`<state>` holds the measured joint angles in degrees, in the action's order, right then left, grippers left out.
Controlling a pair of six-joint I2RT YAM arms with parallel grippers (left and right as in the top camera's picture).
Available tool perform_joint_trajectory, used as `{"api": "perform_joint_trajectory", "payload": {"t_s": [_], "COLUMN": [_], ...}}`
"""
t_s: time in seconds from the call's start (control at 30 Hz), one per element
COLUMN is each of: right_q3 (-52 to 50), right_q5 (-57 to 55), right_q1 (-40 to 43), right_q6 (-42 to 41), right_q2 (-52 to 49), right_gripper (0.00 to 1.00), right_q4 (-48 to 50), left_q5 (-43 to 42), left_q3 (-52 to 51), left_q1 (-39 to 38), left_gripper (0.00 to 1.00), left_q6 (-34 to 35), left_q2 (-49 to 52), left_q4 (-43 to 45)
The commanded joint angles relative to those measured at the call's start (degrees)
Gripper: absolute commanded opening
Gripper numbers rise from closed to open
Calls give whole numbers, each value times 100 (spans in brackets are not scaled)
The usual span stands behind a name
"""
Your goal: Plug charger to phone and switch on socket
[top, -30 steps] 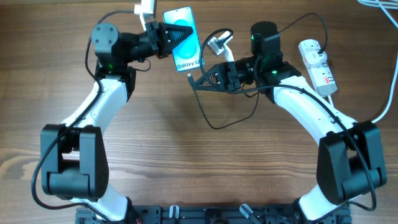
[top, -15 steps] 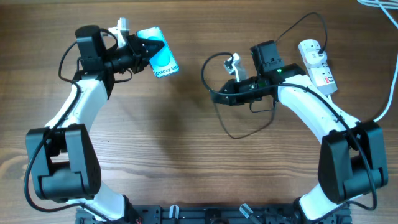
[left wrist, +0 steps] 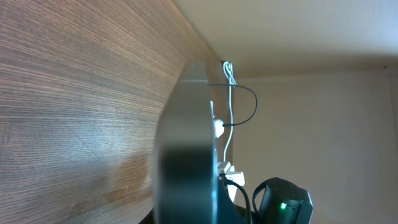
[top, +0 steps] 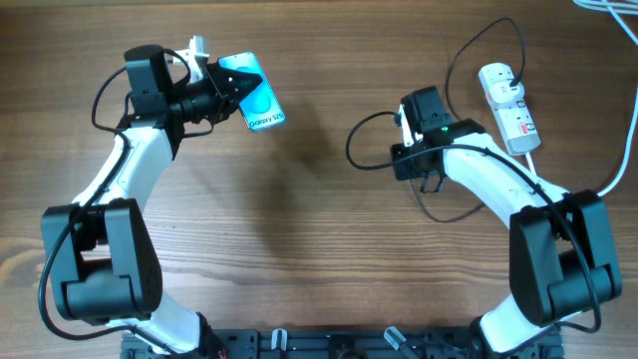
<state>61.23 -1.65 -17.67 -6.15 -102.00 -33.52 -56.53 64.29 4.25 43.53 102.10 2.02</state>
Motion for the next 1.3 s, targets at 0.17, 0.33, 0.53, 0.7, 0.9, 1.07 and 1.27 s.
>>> {"api": "perform_joint_trajectory", "payload": {"t_s": [0.17,0.33,0.53,0.7,0.9,1.07,1.27], "right_q3": [-299,-597,-730,-730,-737,-737,-737], "right_q5": [-258,-258,-260,-260,-105,-107,-79], "right_q1": [7,7,7,7,7,9,9], "right_q6": [17,26,236,236,234,234,229], "right_q2": [-76,-76,-76,-76,-79,-79,-363], "right_gripper": [9,9,29,33,29,29,29], "right_q4": [428,896,1491,1502,1460,1462,1493], "left_q5": [-15,-15,-15,-15,-17,-17,-17], "left_q3": [57,57,57,57,57,57,57], "left_q1": [9,9,9,9,9,9,9], "left_gripper": [4,4,4,4,4,4,4], "left_q6": [-157,-157,-155,-155,-155,-155,-155], "left_q2": [-118,-118,-118,-118,-118,-118,-118], "left_q4": [-17,-17,-17,-17,-20,-20,-20]}}
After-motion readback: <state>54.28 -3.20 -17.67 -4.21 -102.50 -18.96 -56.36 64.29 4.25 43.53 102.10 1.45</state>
